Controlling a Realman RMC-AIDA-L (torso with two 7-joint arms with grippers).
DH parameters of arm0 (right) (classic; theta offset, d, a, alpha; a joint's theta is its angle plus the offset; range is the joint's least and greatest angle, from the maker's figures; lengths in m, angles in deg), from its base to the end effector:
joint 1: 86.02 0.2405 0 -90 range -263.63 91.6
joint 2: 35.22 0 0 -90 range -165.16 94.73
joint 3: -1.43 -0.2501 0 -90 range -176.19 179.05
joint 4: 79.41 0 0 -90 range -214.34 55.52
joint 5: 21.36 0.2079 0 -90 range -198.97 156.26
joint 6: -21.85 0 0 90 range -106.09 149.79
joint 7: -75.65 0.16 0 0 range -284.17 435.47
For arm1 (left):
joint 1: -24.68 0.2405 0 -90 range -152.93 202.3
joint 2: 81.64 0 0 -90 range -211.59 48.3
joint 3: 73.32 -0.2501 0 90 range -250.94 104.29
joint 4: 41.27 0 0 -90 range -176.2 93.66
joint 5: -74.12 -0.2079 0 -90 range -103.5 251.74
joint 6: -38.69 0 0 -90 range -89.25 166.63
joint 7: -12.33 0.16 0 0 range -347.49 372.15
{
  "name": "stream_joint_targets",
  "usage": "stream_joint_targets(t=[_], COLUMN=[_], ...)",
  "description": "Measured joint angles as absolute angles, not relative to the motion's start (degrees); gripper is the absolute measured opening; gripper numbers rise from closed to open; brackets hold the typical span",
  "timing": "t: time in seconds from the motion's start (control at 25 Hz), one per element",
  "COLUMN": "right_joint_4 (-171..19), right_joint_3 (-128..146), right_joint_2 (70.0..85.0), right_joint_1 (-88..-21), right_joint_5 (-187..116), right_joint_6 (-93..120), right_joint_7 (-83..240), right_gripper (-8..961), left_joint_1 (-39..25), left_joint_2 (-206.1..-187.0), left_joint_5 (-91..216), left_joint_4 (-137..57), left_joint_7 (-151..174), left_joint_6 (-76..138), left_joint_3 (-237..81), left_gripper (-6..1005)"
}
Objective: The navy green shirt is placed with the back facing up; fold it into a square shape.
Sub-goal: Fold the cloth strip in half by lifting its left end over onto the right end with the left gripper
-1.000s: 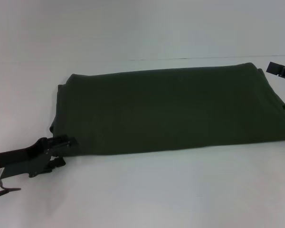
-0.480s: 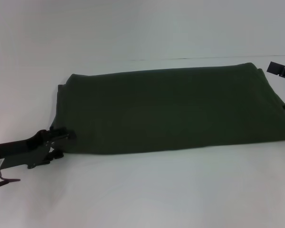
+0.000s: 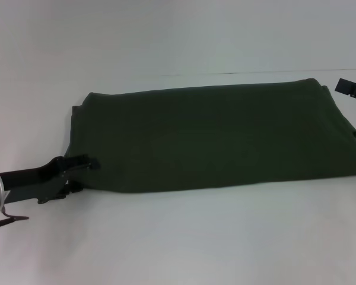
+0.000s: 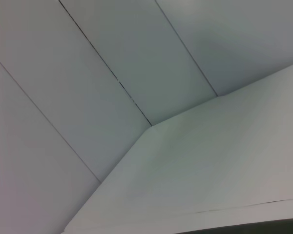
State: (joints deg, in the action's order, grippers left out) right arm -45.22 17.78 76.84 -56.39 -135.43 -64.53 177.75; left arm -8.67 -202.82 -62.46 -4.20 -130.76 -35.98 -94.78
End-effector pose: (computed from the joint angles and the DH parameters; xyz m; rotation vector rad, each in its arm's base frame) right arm 0.3056 0.3570 0.0881 -2.1192 1.2171 0.9892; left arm -0.3110 0.3497 -0.0116 -1.7912 -2.1183 -0.6595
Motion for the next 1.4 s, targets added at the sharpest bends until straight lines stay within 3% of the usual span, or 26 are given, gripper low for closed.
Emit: stream_joint_targets(t=[1.4], right_joint_4=[-45.22], right_joint_3=[17.77], right_joint_2=[76.75], right_joint_1=[-56.58], right_joint_5=[-134.65], right_joint_6=[-64.54], right_joint_7=[178.48], right_gripper=[820], left_joint_1=[-10.17], left_joint_2=[-202.05], left_joint_5=[-68.31], left_joint_4=[-2.84], left_joint_7=[-132.37], left_joint_6=[-37.44], left_joint_3=[-95.96], left_gripper=[826])
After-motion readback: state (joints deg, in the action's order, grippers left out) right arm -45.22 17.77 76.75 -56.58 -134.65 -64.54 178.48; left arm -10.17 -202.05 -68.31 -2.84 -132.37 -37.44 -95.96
